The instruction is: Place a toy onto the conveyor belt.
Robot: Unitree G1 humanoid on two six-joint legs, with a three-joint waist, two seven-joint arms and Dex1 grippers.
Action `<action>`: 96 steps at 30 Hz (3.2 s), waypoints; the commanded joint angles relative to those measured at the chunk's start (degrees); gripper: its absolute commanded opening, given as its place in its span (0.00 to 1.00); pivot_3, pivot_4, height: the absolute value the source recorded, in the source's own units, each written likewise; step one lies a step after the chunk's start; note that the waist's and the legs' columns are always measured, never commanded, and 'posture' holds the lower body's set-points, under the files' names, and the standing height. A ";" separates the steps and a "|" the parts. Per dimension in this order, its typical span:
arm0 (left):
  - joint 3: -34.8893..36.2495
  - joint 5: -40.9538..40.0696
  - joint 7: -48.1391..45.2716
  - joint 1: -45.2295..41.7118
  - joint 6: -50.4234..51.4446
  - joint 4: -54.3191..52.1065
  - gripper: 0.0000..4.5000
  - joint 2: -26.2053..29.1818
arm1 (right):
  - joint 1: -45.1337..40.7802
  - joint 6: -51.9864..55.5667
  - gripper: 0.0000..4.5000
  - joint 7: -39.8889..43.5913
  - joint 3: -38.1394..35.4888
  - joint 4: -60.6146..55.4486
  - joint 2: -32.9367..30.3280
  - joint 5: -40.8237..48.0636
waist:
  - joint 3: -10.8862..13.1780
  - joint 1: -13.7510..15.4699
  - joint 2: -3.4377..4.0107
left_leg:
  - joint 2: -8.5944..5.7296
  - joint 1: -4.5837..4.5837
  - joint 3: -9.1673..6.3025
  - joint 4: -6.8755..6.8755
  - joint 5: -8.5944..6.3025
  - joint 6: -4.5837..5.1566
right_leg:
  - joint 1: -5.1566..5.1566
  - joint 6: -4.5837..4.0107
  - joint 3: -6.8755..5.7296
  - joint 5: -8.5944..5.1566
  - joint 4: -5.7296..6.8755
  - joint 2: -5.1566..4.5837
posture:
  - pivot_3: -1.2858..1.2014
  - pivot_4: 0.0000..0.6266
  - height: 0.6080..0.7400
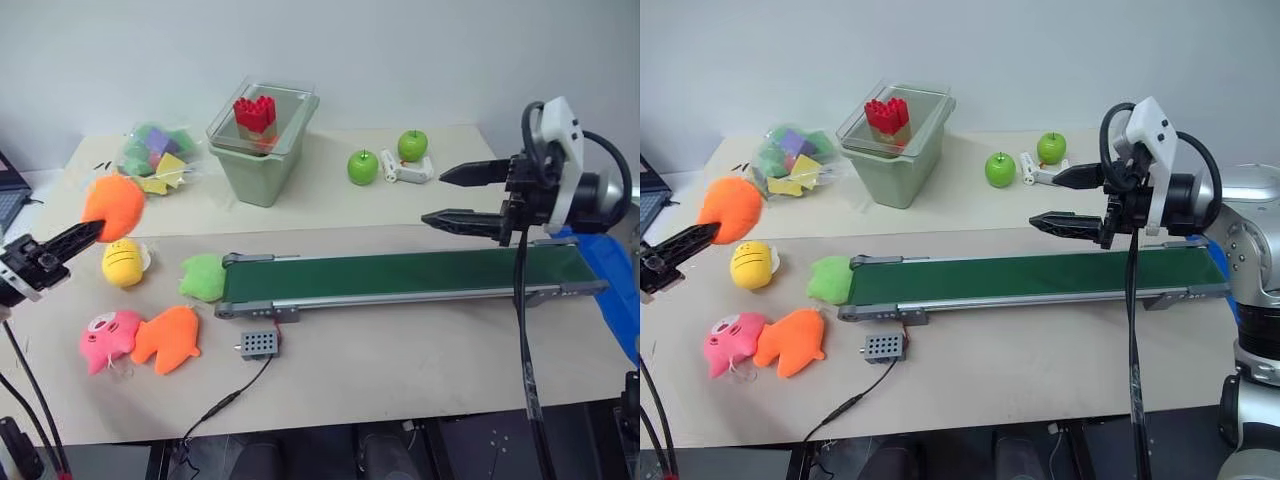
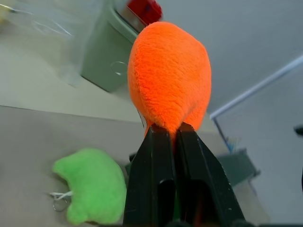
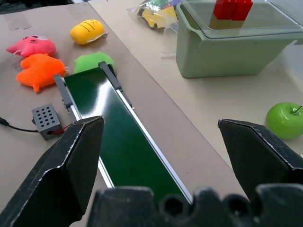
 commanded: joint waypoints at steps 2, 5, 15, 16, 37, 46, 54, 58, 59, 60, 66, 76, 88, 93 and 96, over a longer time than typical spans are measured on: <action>-15.38 14.04 -2.54 -3.35 -19.49 -11.39 0.02 -1.69 | 0.10 -1.91 1.00 -1.49 -1.04 -1.40 0.84 -0.28 | 0.00 0.26 0.01 | -0.01 0.01 0.02 0.00 0.01 -0.02 | 0.05 0.00 0.02 0.00 -0.03 0.00 | 0.52 0.24 1.00; -22.46 21.99 -0.67 -6.71 -27.55 -15.18 0.02 -3.53 | 0.73 -2.21 1.00 -2.29 -1.65 -1.61 0.99 -0.36 | 0.02 0.57 -0.01 | 0.00 -0.05 0.03 0.04 0.01 -0.01 | 0.03 0.00 0.02 0.00 -0.08 0.02 | 0.52 0.24 1.00; -34.54 45.80 7.29 -7.31 -64.06 -23.16 0.02 -9.08 | 5.81 -4.67 1.00 -4.79 -4.26 -2.90 0.41 -0.64 | 0.01 0.82 0.00 | 0.01 -0.26 0.12 0.09 -0.15 0.26 | -0.12 0.01 0.09 0.00 -0.29 0.03 | 0.52 0.24 1.00; -35.00 48.44 8.92 -6.81 -68.94 -22.60 0.02 -9.03 | 6.30 -4.92 1.00 -5.00 -4.55 -2.96 0.34 -0.68 | 0.01 0.85 0.00 | 0.01 -0.25 0.12 0.09 -0.15 0.27 | -0.12 0.01 0.09 0.00 -0.29 0.03 | 0.52 0.24 1.00; -36.09 102.09 73.65 0.49 -110.16 -5.23 0.02 -4.13 | 8.83 -8.98 1.00 -5.29 -6.01 -1.89 -0.34 -2.05 | 0.00 1.92 0.03 | -0.02 -0.17 0.17 0.09 -0.15 0.28 | -0.07 0.05 0.09 0.03 -0.23 -0.01 | 0.52 0.24 1.00; -42.73 111.43 85.42 -0.98 -111.08 3.21 0.02 0.29 | 10.31 -8.69 1.00 -5.52 -7.06 -2.87 -0.86 -1.96 | 0.00 1.68 0.04 | -0.01 -0.15 0.18 0.08 -0.16 0.28 | -0.07 0.05 0.09 0.03 -0.21 0.00 | 0.52 0.24 1.00; -47.99 115.75 93.61 -4.92 -107.87 8.49 0.02 0.21 | 10.36 -8.29 1.00 -6.27 -7.35 -3.66 -1.06 -1.70 | 0.00 1.63 0.04 | -0.02 -0.14 0.18 0.08 -0.15 0.27 | -0.06 0.05 0.08 0.03 -0.18 -0.01 | 0.52 0.24 1.00; -50.13 116.48 95.81 -7.04 -106.89 10.19 0.02 -0.08 | 10.37 -8.17 1.00 -6.39 -7.42 -3.87 -1.12 -1.62 | 0.00 1.61 0.04 | -0.03 -0.14 0.18 0.08 -0.15 0.26 | -0.06 0.05 0.08 0.03 -0.18 -0.01 | 0.52 0.24 1.00; -50.73 116.64 96.49 -8.24 -106.64 11.08 0.02 -0.47 | 10.26 -8.16 1.00 -6.50 -7.36 -3.89 -1.07 -1.66 | 0.00 1.59 0.04 | -0.03 -0.14 0.18 0.08 -0.15 0.26 | -0.06 0.05 0.08 0.03 -0.17 -0.01 | 0.52 0.24 1.00; -51.24 116.59 96.82 -9.33 -106.65 11.86 0.02 -0.82 | 10.16 -8.10 1.00 -6.60 -7.32 -3.97 -1.07 -1.68 | 0.00 1.60 0.04 | -0.03 -0.14 0.18 0.08 -0.15 0.26 | -0.06 0.05 0.08 0.03 -0.17 -0.01 | 0.52 0.24 1.00; -51.12 110.87 94.41 -11.65 -108.53 15.73 0.19 -1.47 | 10.20 -7.75 1.00 -6.87 -7.51 -4.36 -1.30 -1.55 | 0.00 1.41 0.04 | -0.03 -0.13 0.18 0.08 -0.13 0.24 | -0.06 0.05 0.08 0.03 -0.17 -0.01 | 0.52 0.24 1.00; -47.35 101.13 91.85 -10.80 -114.21 11.38 0.99 2.25 | 10.36 -8.70 1.00 -6.42 -7.20 -3.23 -1.78 -2.05 | 0.00 1.40 0.04 | -0.03 -0.14 0.17 0.09 -0.12 0.21 | -0.07 0.06 0.08 0.03 -0.16 -0.02 | 0.52 0.24 1.00; -47.36 65.83 56.69 -5.69 -111.07 11.92 0.99 4.68 | 9.80 -9.85 1.00 -3.83 -5.86 -1.10 -2.47 -2.75 | -0.01 1.42 0.05 | -0.03 -0.11 0.19 0.09 -0.09 0.16 | -0.05 0.05 0.08 0.03 -0.11 -0.02 | 0.52 0.24 1.00; -41.81 22.63 16.91 -1.57 -77.04 -2.82 0.99 3.87 | 10.32 -10.83 1.00 -1.58 -5.73 0.64 -3.77 -3.47 | -0.02 1.23 0.20 | 0.07 -0.10 0.23 0.10 -0.11 0.19 | -0.08 0.05 0.09 0.02 -0.07 0.01 | 0.52 0.24 1.00; -38.57 1.20 6.48 -4.68 -41.53 -15.91 0.99 9.53 | 10.30 -10.85 1.00 -1.13 -5.08 0.68 -3.56 -3.58 | -0.01 1.24 0.20 | 0.06 -0.13 0.18 0.16 -0.11 0.20 | -0.06 0.05 0.08 0.02 -0.04 0.02 | 0.52 0.24 1.00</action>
